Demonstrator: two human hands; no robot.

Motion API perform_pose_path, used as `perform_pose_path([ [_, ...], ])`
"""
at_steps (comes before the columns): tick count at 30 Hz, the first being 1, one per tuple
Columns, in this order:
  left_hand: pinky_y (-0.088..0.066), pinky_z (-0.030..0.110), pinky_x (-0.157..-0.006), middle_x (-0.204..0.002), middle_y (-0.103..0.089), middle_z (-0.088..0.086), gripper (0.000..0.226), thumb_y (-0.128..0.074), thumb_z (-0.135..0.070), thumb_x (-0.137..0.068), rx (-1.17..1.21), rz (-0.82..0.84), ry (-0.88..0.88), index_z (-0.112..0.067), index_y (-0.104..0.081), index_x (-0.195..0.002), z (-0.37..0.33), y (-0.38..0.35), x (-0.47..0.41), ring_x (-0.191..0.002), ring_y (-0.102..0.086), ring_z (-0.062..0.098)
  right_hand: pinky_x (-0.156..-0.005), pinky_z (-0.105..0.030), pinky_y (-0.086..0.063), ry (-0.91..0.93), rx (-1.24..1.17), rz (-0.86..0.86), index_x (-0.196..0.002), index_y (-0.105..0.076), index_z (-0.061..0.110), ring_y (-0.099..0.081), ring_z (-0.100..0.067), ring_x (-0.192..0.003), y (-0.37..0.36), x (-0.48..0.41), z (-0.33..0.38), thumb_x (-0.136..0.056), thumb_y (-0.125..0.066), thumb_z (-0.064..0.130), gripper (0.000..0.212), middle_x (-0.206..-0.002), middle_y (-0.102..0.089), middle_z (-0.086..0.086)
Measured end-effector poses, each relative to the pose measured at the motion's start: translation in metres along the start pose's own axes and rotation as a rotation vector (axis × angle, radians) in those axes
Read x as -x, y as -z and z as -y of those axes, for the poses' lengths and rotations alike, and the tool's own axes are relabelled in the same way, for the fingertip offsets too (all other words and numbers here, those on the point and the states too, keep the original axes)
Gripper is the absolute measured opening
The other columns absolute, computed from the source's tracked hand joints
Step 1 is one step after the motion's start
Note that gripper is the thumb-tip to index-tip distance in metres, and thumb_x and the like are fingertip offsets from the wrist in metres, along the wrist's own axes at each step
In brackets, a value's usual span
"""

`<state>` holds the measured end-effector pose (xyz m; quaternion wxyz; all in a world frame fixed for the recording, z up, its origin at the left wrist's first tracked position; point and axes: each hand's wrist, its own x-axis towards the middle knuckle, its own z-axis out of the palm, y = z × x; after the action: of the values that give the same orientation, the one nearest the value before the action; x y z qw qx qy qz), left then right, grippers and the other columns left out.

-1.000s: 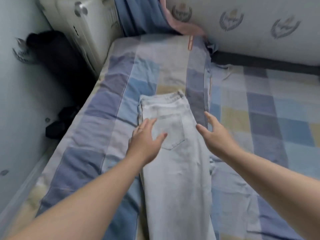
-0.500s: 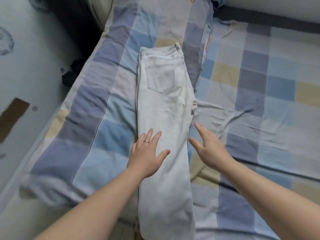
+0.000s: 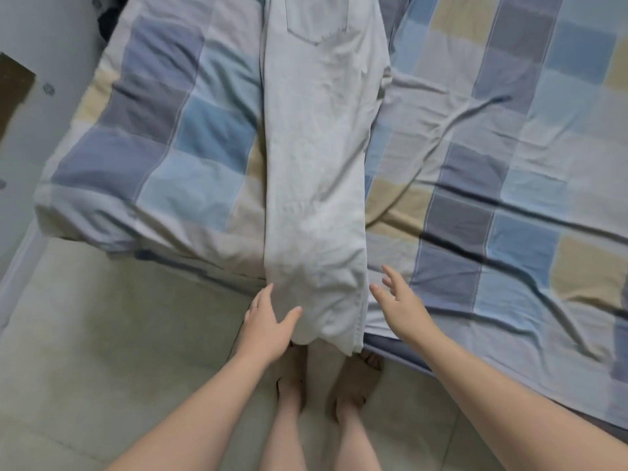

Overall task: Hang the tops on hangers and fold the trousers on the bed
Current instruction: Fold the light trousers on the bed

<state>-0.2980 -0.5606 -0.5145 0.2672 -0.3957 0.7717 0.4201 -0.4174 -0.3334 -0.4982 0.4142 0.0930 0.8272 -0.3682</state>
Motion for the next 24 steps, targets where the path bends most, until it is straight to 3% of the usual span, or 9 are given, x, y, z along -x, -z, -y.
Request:
perform_pose_path([
  [3,-0.034,0.043,-0.116,-0.158,-0.037,0.001,0.084,-0.069,-0.05,-0.089,0.026,-0.027,0.019,-0.021,-0.027,-0.156,0.024,-0.011,-0.024,-0.145,-0.035,0.025,-0.109,-0.038,-0.039,-0.063,-0.06,0.005,-0.158,-0.023,0.029,-0.041,-0.023,-0.142,-0.034,-0.021,-0.038,-0.099,-0.055,0.047,0.068,-0.158,-0.038,-0.004],
  [5,-0.043,0.041,-0.105,-0.145,-0.051,0.0,0.073,-0.073,-0.048,-0.086,0.065,-0.061,-0.002,-0.02,-0.039,-0.145,0.033,-0.016,-0.041,-0.134,-0.048,0.024,-0.11,-0.04,-0.041,-0.087,-0.105,-0.011,-0.159,-0.021,0.026,-0.042,-0.023,-0.141,-0.05,-0.037,-0.055,-0.097,-0.059,0.046,0.075,-0.158,-0.038,-0.006],
  [8,-0.047,0.032,-0.088,-0.119,-0.063,-0.009,0.049,-0.079,-0.045,-0.081,0.135,-0.062,-0.043,-0.026,-0.053,-0.117,0.04,-0.025,-0.063,-0.114,-0.06,0.017,-0.093,-0.031,-0.049,-0.084,-0.178,-0.093,-0.154,-0.032,0.024,-0.057,-0.019,-0.124,-0.064,-0.058,-0.067,-0.092,-0.066,0.048,0.074,-0.141,-0.054,-0.002],
  [11,-0.054,0.034,-0.092,-0.118,-0.07,-0.006,0.052,-0.085,-0.04,-0.076,0.218,0.001,-0.046,-0.019,-0.065,-0.119,0.041,-0.03,-0.078,-0.109,-0.065,0.014,-0.065,-0.018,-0.054,-0.036,-0.299,-0.097,-0.13,-0.051,0.026,-0.069,-0.005,-0.093,-0.071,-0.067,-0.068,-0.083,-0.078,0.046,0.057,-0.113,-0.066,0.008],
  [13,-0.056,0.031,-0.088,-0.107,-0.074,-0.009,0.046,-0.089,-0.038,-0.074,0.281,0.074,-0.023,-0.02,-0.071,-0.112,0.042,-0.032,-0.082,-0.101,-0.07,0.01,-0.058,-0.017,-0.055,-0.028,-0.395,-0.074,-0.114,-0.054,0.027,-0.072,-0.002,-0.085,-0.076,-0.067,-0.066,-0.079,-0.084,0.039,0.048,-0.109,-0.068,0.007],
  [15,-0.058,0.027,-0.083,-0.098,-0.076,-0.012,0.038,-0.09,-0.035,-0.072,0.317,0.149,-0.001,-0.023,-0.074,-0.104,0.046,-0.031,-0.08,-0.092,-0.072,0.005,-0.059,-0.02,-0.056,-0.045,-0.448,-0.037,-0.113,-0.057,0.023,-0.074,-0.006,-0.083,-0.08,-0.063,-0.063,-0.076,-0.087,0.033,0.048,-0.107,-0.071,0.002],
  [19,-0.058,0.03,-0.087,-0.106,-0.077,-0.003,0.051,-0.093,-0.029,-0.069,0.332,0.281,0.085,-0.014,-0.074,-0.114,0.051,-0.019,-0.058,-0.094,-0.073,0.011,-0.077,-0.035,-0.06,-0.132,-0.442,0.139,-0.121,-0.065,0.016,-0.075,-0.018,-0.095,-0.078,-0.04,-0.056,-0.074,-0.088,0.027,0.053,-0.108,-0.076,0.0],
  [21,-0.057,0.03,-0.086,-0.106,-0.076,-0.005,0.045,-0.092,-0.027,-0.07,0.315,0.334,0.12,-0.017,-0.075,-0.11,0.051,-0.008,-0.041,-0.094,-0.072,0.01,-0.084,-0.041,-0.06,-0.188,-0.429,0.222,-0.117,-0.07,0.014,-0.074,-0.023,-0.096,-0.073,-0.022,-0.051,-0.074,-0.087,0.026,0.047,-0.108,-0.077,-0.003],
  [24,-0.056,0.028,-0.084,-0.103,-0.077,-0.01,0.042,-0.091,-0.032,-0.071,0.302,0.381,0.151,-0.021,-0.075,-0.108,0.046,0.011,-0.007,-0.095,-0.072,0.01,-0.083,-0.042,-0.06,-0.267,-0.405,0.263,-0.111,-0.073,0.008,-0.075,-0.029,-0.093,-0.06,0.011,-0.036,-0.073,-0.087,0.023,0.043,-0.104,-0.077,-0.01],
])
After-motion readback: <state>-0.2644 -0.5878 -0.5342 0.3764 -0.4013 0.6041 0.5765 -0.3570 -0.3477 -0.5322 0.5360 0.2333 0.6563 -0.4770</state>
